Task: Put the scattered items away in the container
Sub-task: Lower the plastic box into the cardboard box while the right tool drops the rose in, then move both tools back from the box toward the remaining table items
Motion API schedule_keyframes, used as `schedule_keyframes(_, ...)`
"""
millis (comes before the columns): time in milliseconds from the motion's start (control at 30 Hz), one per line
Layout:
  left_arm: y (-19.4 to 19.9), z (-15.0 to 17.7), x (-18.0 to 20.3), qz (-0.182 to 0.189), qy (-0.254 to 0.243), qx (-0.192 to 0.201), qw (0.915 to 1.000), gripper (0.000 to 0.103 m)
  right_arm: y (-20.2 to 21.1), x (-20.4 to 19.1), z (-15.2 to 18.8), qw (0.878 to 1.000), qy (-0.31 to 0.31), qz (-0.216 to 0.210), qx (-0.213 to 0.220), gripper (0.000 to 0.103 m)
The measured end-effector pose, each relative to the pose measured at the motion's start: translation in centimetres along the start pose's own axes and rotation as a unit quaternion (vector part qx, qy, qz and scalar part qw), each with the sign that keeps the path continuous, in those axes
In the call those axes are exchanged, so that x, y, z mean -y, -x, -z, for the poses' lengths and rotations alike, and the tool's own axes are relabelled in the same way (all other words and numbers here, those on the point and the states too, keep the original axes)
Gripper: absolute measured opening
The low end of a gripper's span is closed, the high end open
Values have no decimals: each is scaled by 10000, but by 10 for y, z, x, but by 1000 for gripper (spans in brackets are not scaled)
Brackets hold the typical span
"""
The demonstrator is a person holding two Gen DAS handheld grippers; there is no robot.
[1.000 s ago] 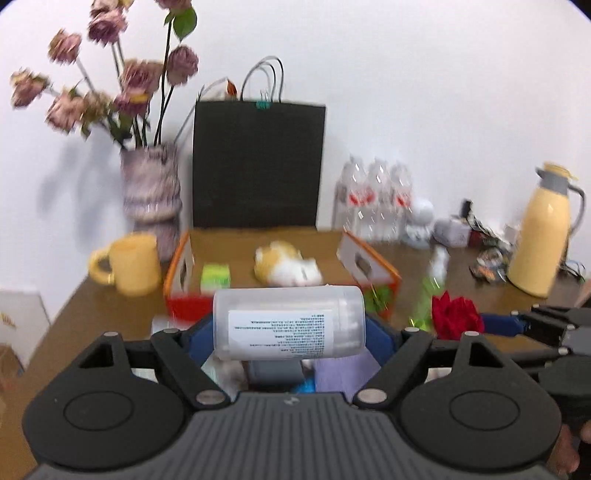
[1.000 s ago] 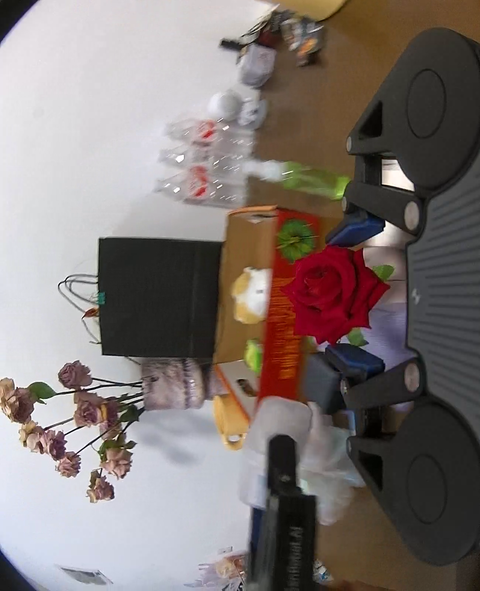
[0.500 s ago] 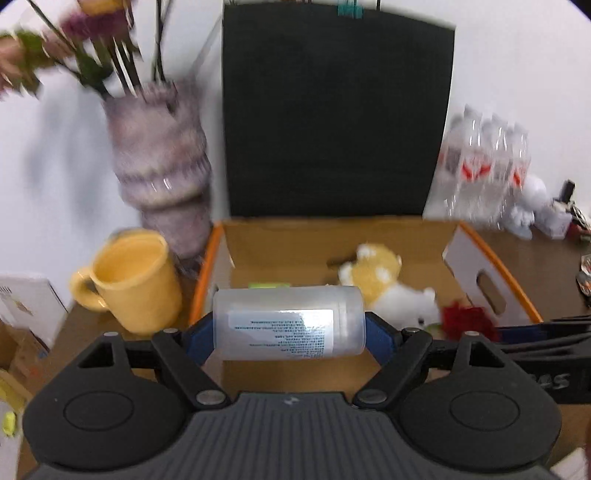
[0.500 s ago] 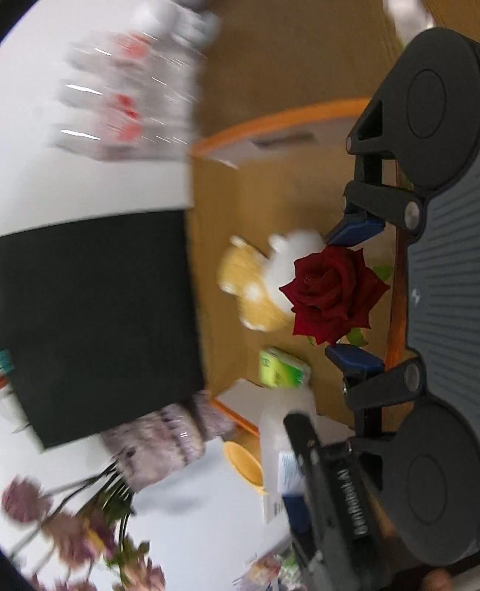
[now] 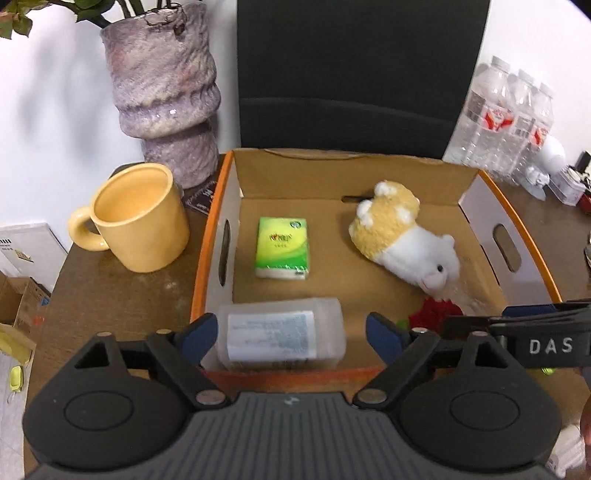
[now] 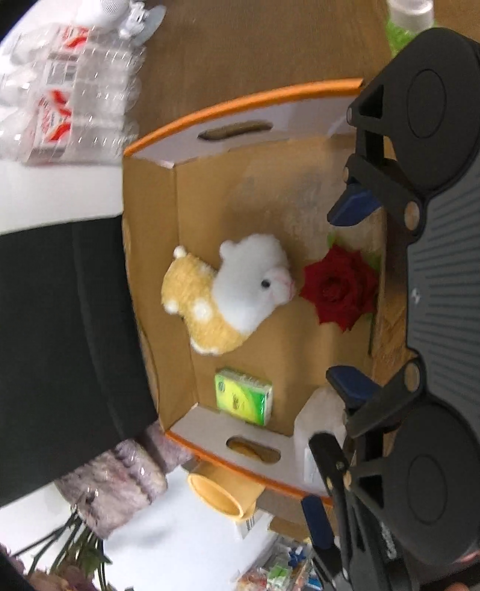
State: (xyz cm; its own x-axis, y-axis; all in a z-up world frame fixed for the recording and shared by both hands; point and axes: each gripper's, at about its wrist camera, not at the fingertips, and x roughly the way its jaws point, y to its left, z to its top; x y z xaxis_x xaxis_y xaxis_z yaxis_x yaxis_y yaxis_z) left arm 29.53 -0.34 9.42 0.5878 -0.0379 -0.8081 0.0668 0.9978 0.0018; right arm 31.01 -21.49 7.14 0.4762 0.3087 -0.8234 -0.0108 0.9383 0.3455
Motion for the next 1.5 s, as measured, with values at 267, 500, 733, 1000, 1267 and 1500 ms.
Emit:
schedule_keyframes(267,8,7,7,-64,116,-373,9992,103,26,-8,10,9964,486,689,-50,87)
schedule_keyframes(500,30,12,11,-163,10,-520,9985,103,50,-7,20,9966,464,679,-77,87)
schedule_keyframes(733,53,27,16,-170,-79,-494,9986,103,71,-8,36,9974,451,552,34,87)
schedule_keyframes(1000,82,54,23,-168,-71,-307,9994,103,85,-8,70,9982,416,421,61,87)
schedule_keyframes(1267,119,100,29,-193,-29,120,9997,103,119,-12,122,9963,558,338,557,87)
schedule_keyframes(1500,164,157,36,-178,-106,830,9963,103,154,-16,185,9885,722,239,1308,88)
